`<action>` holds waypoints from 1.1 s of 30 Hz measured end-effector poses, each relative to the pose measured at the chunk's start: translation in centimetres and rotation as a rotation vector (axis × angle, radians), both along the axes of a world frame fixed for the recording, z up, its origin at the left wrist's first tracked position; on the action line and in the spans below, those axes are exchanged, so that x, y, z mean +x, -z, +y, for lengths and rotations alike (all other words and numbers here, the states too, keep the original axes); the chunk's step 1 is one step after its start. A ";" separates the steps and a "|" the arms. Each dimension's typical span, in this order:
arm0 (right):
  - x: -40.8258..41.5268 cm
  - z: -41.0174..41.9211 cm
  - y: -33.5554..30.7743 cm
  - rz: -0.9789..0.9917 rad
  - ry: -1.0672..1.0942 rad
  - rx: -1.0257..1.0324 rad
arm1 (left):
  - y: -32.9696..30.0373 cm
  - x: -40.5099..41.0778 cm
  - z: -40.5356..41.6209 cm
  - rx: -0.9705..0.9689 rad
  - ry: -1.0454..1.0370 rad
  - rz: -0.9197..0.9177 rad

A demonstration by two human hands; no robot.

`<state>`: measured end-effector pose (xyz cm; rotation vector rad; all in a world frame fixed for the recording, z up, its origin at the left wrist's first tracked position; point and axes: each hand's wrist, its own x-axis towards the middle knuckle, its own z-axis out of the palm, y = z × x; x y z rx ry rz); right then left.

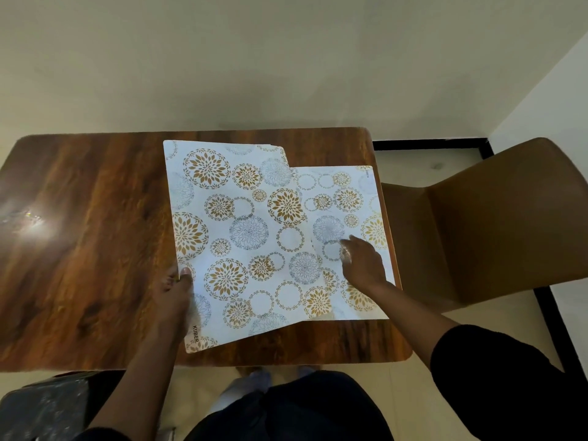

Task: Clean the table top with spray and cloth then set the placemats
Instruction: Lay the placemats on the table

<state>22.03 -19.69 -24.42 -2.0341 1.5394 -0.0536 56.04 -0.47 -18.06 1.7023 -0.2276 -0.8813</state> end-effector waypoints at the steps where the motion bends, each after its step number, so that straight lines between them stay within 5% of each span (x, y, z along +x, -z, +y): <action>1: 0.7 0.0 -0.5 -0.084 0.051 0.028 | 0.0 0.1 0.0 -0.001 -0.001 0.007; 9: 8.9 0.2 -7.0 -0.758 0.413 0.626 | -0.2 4.2 0.6 -0.039 -0.035 0.083; 25: 27.9 6.7 -10.2 -0.698 0.326 0.570 | -1.2 22.9 6.9 -0.032 0.054 0.070; 28: 31.7 8.1 -10.4 -0.697 0.371 0.566 | -1.3 26.1 8.1 0.020 0.061 -0.073; 33: 38.3 10.2 -9.9 -0.696 0.435 0.537 | -1.7 30.0 10.3 0.322 0.006 -0.659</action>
